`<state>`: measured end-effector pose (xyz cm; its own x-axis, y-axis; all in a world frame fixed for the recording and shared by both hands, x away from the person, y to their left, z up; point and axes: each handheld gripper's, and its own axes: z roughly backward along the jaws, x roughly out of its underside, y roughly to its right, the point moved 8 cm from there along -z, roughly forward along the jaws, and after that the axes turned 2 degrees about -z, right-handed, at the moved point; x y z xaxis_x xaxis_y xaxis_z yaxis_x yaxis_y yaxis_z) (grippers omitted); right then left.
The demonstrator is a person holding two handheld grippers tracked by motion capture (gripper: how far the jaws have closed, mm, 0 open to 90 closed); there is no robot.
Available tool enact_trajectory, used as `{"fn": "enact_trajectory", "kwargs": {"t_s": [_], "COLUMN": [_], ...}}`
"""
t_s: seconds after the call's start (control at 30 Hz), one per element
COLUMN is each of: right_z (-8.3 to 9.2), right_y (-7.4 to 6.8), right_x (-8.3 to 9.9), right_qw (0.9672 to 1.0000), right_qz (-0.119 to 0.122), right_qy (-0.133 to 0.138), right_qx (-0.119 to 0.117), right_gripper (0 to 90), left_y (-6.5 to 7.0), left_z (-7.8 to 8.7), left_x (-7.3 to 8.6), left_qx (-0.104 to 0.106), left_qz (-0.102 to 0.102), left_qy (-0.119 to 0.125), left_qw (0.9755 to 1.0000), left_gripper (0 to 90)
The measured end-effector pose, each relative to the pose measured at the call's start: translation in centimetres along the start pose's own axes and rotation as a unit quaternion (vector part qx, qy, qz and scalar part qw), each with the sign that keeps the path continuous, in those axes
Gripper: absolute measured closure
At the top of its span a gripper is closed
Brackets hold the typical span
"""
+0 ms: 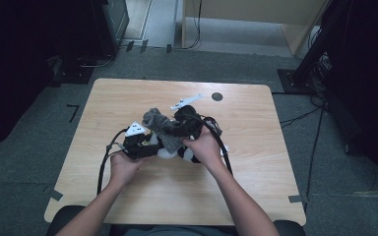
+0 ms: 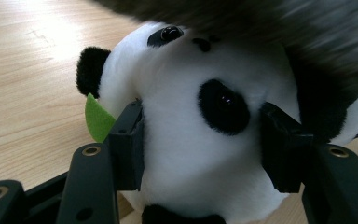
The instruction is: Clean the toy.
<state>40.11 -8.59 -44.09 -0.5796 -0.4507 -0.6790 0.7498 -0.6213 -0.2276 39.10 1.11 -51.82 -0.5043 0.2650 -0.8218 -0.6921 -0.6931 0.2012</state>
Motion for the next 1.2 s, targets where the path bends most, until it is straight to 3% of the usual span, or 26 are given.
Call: {"fn": "enact_trajectory", "kwargs": {"t_s": [0.17,0.37,0.47,0.73,0.9,1.03,1.2], "right_z": [-2.1,-2.4,-2.2,-0.8,0.1,0.6,1.1], "right_y": [-0.2,-0.3,-0.5,-0.1,0.1,-0.2,-0.3], "right_x": [0.3,1.1,1.7,3.6,5.0,6.4,7.8], "right_qw": [0.9994,0.9975,0.9972,0.9987,0.9986,0.9975,0.9967], "right_qz": [0.016,0.046,0.051,0.035,0.032,0.046,0.047], "right_qy": [-0.025,-0.037,-0.042,-0.034,-0.042,-0.053,-0.065], "right_qx": [0.019,0.037,0.034,0.014,0.008,0.011,0.010], "right_gripper": [81.1,81.8,82.0,82.1,82.5,82.5,82.5], "left_y": [0.0,0.0,0.1,0.3,0.1,0.2,0.2], "left_z": [0.0,-0.1,-0.1,-0.1,-0.1,-0.1,-0.1], "left_x": [0.0,0.1,0.1,0.1,0.0,0.0,0.0], "left_qx": [-0.001,-0.005,-0.006,-0.003,0.004,0.003,0.003], "left_qz": [0.005,0.001,-0.003,-0.018,-0.004,-0.004,-0.009], "left_qy": [-0.001,-0.004,-0.005,-0.009,-0.010,-0.011,-0.013], "left_qw": [1.0000,1.0000,1.0000,0.9998,0.9999,0.9999,0.9999], "left_gripper": [40.9,41.1,41.2,41.8,43.1,43.4,43.6]}}
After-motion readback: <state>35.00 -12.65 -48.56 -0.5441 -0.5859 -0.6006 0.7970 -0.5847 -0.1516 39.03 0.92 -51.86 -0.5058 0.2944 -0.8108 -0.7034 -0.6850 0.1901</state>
